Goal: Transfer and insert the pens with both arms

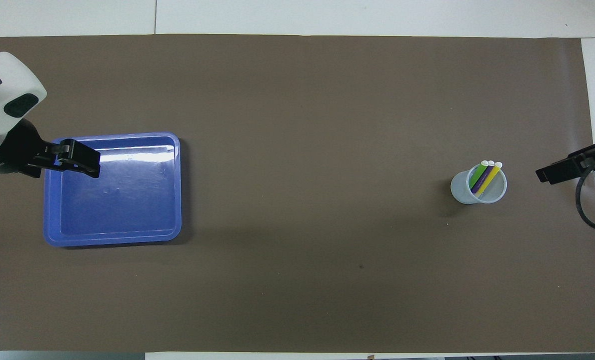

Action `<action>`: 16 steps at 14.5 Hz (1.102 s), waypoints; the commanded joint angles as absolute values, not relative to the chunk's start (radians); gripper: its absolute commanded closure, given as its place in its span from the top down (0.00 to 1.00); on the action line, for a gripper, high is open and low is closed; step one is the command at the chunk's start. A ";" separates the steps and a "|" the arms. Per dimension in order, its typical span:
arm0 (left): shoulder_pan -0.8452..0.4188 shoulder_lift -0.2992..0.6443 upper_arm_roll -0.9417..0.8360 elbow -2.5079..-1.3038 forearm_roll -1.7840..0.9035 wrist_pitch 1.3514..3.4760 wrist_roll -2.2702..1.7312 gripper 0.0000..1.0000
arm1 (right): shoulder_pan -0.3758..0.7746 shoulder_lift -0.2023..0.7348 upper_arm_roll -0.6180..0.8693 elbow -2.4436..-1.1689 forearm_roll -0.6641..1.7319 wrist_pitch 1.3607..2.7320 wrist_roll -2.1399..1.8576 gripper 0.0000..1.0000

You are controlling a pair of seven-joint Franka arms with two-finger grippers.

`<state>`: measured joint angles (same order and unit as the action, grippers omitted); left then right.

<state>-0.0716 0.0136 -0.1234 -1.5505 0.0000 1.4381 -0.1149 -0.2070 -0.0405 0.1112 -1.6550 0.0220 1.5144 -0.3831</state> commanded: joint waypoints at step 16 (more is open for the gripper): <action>-0.084 0.006 -0.107 -1.559 0.021 1.433 -0.098 1.00 | -0.112 -0.023 0.028 -1.514 -0.041 1.356 -0.115 1.00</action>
